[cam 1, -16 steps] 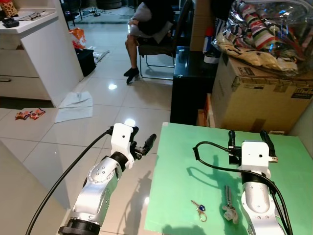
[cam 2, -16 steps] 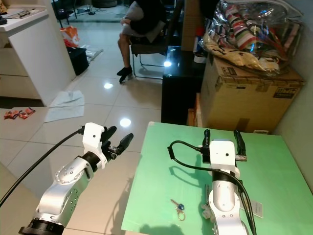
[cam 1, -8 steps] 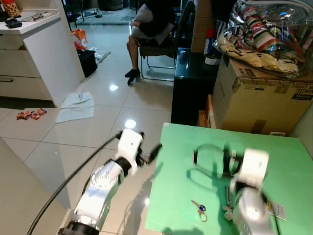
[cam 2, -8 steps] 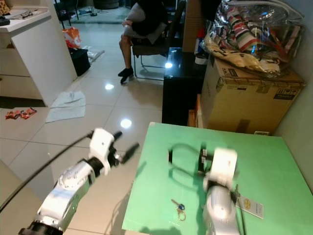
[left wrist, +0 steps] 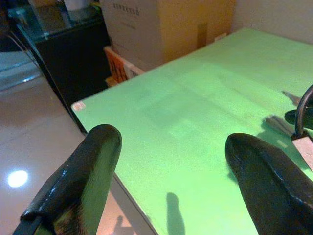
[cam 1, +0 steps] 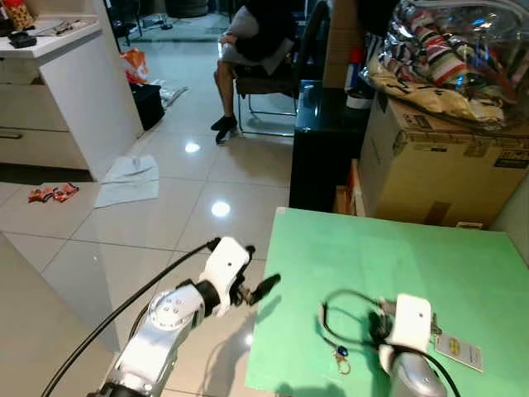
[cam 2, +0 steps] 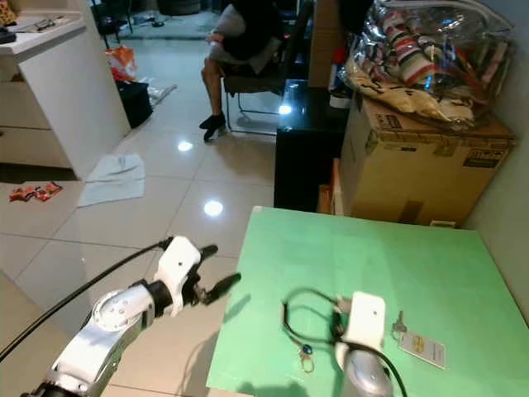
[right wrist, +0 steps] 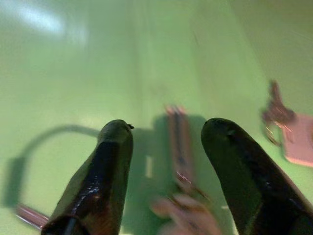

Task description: Hang keys on a hook

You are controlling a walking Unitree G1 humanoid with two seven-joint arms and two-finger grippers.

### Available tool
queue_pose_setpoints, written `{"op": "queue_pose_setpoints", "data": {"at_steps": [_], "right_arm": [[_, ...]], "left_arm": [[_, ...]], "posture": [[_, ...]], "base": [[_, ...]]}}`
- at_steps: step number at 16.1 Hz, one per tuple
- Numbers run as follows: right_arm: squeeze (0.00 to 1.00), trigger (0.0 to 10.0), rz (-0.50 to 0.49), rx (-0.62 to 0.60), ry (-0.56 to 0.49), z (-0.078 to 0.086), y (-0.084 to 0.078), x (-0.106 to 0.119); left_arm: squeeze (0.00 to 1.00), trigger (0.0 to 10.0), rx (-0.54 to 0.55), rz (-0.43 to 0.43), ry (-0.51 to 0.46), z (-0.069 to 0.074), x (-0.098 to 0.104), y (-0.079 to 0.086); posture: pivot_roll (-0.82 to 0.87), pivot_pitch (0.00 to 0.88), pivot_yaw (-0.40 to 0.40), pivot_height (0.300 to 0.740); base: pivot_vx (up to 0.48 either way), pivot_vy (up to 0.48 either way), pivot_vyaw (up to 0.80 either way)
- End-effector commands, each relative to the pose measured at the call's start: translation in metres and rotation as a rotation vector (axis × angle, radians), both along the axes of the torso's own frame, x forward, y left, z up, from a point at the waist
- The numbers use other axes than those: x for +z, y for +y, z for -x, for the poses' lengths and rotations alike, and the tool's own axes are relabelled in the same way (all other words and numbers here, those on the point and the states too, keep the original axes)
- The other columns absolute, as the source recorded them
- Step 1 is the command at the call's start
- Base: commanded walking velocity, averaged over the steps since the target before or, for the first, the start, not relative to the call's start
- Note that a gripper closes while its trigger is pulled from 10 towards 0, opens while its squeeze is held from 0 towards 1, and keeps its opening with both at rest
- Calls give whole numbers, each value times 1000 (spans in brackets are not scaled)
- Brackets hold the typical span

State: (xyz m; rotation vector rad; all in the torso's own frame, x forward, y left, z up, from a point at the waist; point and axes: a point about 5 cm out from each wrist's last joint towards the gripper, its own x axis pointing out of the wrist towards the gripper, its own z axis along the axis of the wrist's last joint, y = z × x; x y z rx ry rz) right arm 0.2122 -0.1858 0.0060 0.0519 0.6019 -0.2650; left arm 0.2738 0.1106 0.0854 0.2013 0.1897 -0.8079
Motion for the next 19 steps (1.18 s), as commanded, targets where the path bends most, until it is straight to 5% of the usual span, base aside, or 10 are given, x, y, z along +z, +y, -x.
{"op": "queue_pose_setpoints", "data": {"at_steps": [1,7,15,16,17,18,19], "right_arm": [[1000,10000,16,15,66,8,1,-8],[1000,10000,-79,10,172,19,6,-21],[1000,10000,-126,-20,252,28,9,-28],[0,10000,-139,-37,269,29,7,-32],[0,10000,-149,-37,267,28,7,-33],[0,0,-158,-35,263,27,6,-34],[0,0,-160,-34,262,27,5,-35]], "left_arm": [[0,10000,-11,10,-10,1,5,0],[0,10000,-194,0,50,21,2,-3],[0,10000,-196,-12,59,22,3,-1],[0,10000,-197,-14,59,21,2,-1],[0,10000,-197,-15,59,21,2,-1],[0,10000,-196,-16,58,20,2,-1],[0,10000,-196,-17,58,20,2,-1]], "posture": [[-166,42,55,740],[-169,52,57,740],[-163,55,56,740],[-163,51,56,740],[-163,51,56,740],[-162,43,55,740],[-161,41,55,740]], "base": [[0,0,0],[0,0,0],[0,0,0],[0,0,0],[0,0,0],[0,0,0],[0,0,0]]}}
